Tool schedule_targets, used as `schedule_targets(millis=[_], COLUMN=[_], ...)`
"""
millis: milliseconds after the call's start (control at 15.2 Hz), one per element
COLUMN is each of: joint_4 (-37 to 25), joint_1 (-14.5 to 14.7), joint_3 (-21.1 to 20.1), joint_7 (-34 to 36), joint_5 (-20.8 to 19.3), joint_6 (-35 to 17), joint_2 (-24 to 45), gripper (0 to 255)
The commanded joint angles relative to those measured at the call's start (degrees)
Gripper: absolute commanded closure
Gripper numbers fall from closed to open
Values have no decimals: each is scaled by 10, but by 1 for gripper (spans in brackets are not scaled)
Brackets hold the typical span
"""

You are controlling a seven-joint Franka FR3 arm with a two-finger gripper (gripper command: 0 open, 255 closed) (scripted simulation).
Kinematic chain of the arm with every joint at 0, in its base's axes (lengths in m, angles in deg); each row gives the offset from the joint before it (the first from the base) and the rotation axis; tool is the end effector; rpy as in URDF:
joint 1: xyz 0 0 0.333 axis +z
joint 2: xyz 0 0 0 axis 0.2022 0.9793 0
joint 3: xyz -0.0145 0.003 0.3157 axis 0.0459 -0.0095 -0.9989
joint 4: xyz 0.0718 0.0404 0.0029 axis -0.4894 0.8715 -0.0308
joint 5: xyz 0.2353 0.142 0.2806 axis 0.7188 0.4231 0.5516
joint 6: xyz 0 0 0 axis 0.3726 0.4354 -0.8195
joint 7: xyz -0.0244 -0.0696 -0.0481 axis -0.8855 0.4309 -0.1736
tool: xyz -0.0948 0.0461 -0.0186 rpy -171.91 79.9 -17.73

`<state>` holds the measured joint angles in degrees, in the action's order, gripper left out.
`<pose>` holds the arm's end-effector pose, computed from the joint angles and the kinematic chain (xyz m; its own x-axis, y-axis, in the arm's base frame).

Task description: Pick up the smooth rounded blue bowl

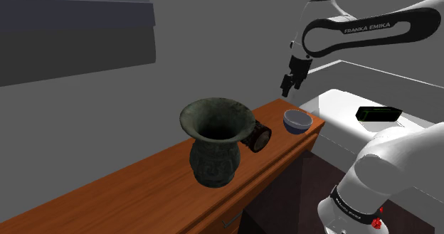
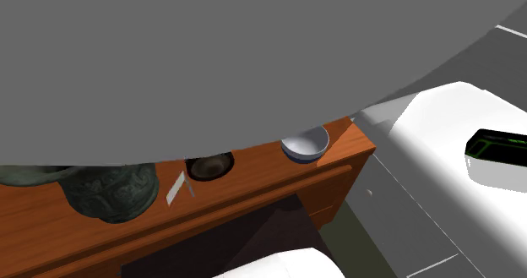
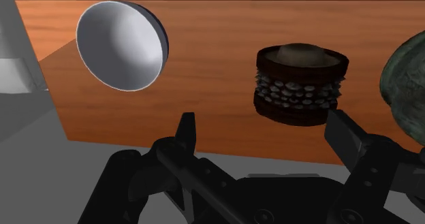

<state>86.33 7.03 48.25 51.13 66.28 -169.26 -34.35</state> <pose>0.3535 -0.0901 0.4950 0.9978 0.0003 0.0660 -0.0071 -0.9936 0.1129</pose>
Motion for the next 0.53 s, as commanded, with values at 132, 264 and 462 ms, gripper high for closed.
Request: schedule_targets(millis=[132,264,462], joint_4=[27,35,43], joint_1=[-16,-22,-31], joint_3=[36,54,79], joint_7=[-31,-45,-66], joint_5=[-19,-27,-36], joint_6=[-65,-99,-150], joint_2=[45,73,122], gripper=[0,0,0])
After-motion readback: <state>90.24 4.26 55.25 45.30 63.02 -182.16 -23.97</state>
